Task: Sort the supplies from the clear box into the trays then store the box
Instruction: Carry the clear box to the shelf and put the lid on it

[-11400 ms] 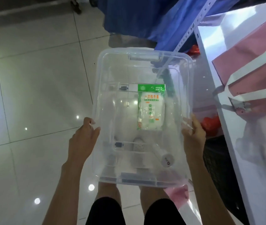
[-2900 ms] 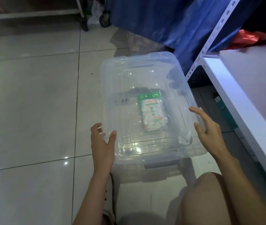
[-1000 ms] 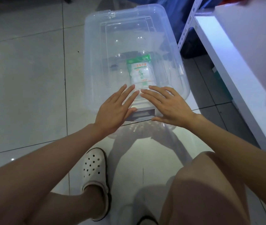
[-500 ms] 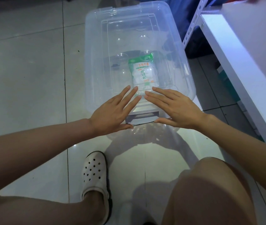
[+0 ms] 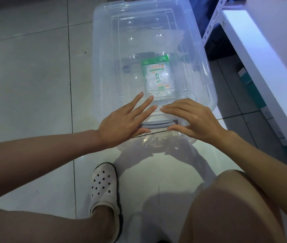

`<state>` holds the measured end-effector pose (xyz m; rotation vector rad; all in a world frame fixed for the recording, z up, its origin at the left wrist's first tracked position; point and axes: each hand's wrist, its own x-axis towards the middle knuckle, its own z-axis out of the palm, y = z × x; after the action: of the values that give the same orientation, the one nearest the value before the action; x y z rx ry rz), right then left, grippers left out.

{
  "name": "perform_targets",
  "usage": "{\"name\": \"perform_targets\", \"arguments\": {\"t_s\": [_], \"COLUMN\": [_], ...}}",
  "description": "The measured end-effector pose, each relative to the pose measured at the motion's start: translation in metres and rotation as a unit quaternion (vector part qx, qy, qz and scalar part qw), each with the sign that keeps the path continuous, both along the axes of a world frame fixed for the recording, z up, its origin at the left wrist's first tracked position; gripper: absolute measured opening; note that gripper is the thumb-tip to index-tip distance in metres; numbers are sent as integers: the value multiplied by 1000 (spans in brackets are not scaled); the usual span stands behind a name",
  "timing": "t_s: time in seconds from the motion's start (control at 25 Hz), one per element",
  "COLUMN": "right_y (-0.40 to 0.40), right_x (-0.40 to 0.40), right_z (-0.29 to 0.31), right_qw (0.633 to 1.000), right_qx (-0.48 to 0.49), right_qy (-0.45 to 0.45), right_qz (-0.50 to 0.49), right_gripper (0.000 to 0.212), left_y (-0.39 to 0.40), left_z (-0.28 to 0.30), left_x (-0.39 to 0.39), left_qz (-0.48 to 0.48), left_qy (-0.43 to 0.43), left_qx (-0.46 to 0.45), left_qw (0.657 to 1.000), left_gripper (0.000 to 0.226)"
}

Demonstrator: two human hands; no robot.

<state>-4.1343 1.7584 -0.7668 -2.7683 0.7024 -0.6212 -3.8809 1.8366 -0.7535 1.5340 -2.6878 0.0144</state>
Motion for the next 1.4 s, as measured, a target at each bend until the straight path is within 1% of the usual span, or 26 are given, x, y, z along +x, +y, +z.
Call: {"name": "perform_targets", "arguments": {"t_s": [0.08, 0.32, 0.48, 0.6, 0.76, 0.88, 1.0, 1.08, 1.16, 1.28, 1.36, 1.4], "right_y": [4, 7, 4, 1, 1, 7, 11, 8, -5, -39, -69, -87], "right_x": [-1, -3, 0, 1, 6, 3, -2, 1, 10, 32, 53, 65], "right_z": [-2, -4, 0, 4, 8, 13, 21, 28, 34, 39, 37, 34], "right_qw": [1000, 999, 998, 997, 996, 994, 990, 985, 980, 976, 980, 979], "right_qx": [6, 32, 42, 59, 73, 101, 132, 152, 145, 103, 60, 54], "right_qy": [-17, -24, -42, -35, -25, -17, -10, -39, -76, -74, -29, 0], "right_qz": [-13, -5, -15, -23, -47, -42, -43, -69, -113, -175, -190, -195], "right_gripper": [47, 43, 35, 35, 39, 39, 34, 31, 26, 31, 41, 46], "left_y": [1, 6, 3, 0, -7, -4, 1, -1, -14, -55, -96, -120], "left_z": [0, 2, 2, 3, 5, 7, 10, 16, 23, 29, 25, 22], "left_x": [0, -3, -2, -1, 7, 9, 6, 6, 9, 21, 35, 44], "left_qz": [-5, -4, 15, 19, 21, -2, -56, -89, -103, -77, -22, 11], "left_qy": [0, 10, 42, 61, 126, 148, 119, 109, 130, 148, 131, 115], "left_qx": [2, -14, -14, -15, 3, 18, -2, -10, -10, -25, -51, -57], "left_qw": [1000, 1000, 999, 998, 992, 989, 991, 990, 986, 986, 990, 992], "left_gripper": [65, 61, 53, 53, 51, 49, 49, 45, 39, 35, 40, 46]}}
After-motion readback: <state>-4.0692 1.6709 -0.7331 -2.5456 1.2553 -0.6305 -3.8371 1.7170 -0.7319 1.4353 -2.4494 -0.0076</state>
